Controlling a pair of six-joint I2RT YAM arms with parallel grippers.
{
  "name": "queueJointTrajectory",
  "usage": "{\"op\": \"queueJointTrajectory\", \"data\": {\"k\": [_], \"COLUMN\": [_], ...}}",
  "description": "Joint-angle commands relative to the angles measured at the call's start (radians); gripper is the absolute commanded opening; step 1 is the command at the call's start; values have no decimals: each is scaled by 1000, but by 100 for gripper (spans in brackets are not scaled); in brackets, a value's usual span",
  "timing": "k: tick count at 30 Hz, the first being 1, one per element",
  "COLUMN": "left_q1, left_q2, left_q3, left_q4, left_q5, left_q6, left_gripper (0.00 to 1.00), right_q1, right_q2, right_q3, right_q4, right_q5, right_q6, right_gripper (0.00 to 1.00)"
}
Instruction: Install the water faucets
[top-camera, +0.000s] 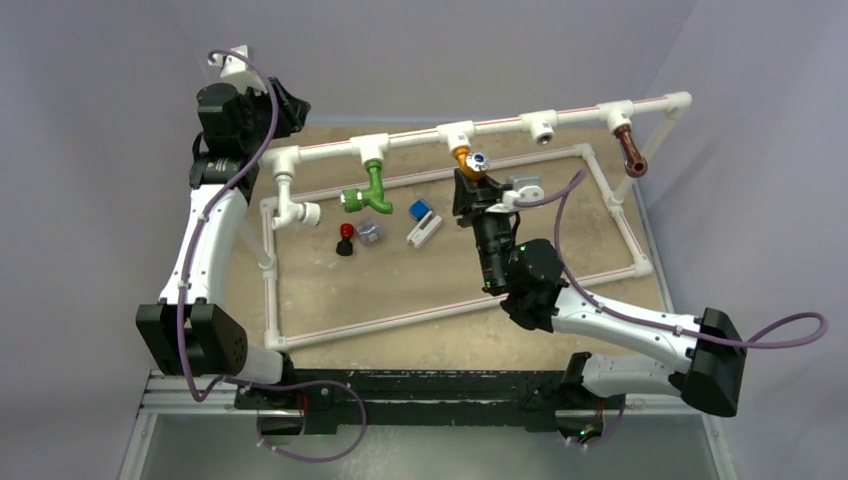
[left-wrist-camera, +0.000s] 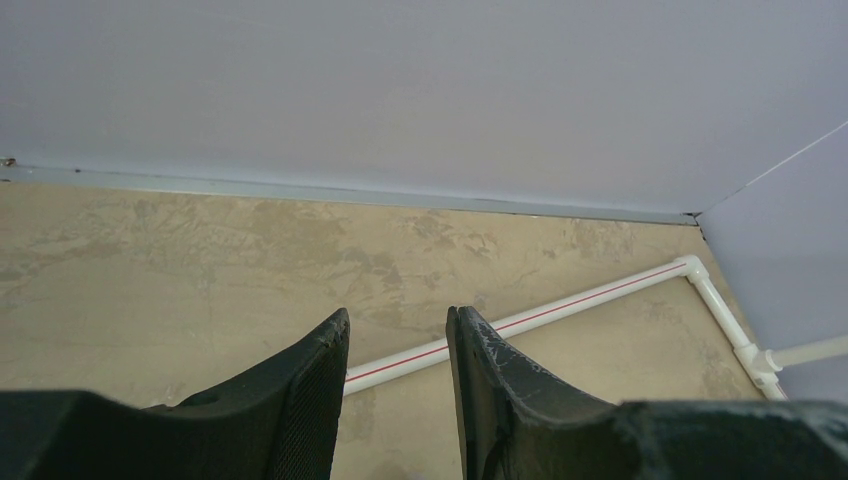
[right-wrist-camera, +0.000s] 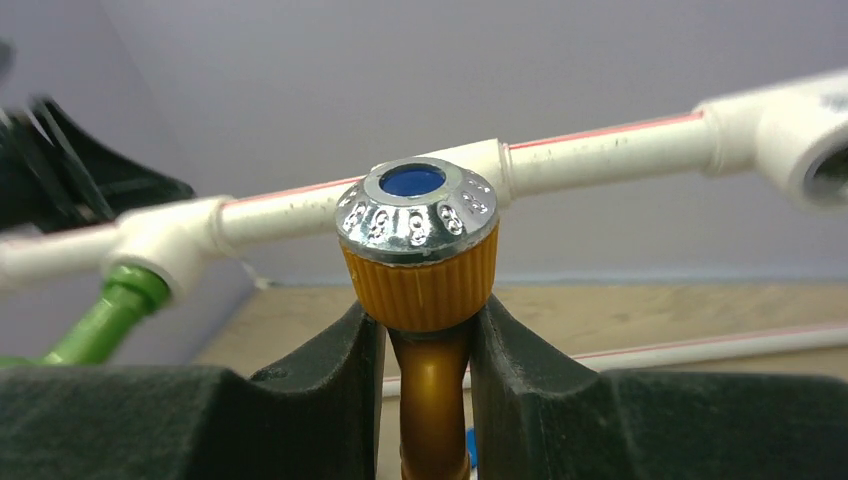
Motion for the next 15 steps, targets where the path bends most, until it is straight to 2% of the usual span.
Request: {"op": "queueJointTrajectory", "data": {"k": [1, 9, 15], "left_q1": [13, 12, 13], "left_q2": [76, 73, 71], "left_q3": [-81, -81, -81], "left_q4": [-136, -136, -136], "left_q5": [28, 32, 31], "left_q6": [-12, -15, -15], "left_gripper": [40, 40, 40], "right_q1": [31, 16, -24], "right_q2": [-30, -86, -101], "right_q3": [-13, -48, -126], "right_q4": [67, -27, -72], "right_q5": [-40, 34, -27], "right_q6": [592, 1097, 1587], "right_gripper": [0, 0, 0]}}
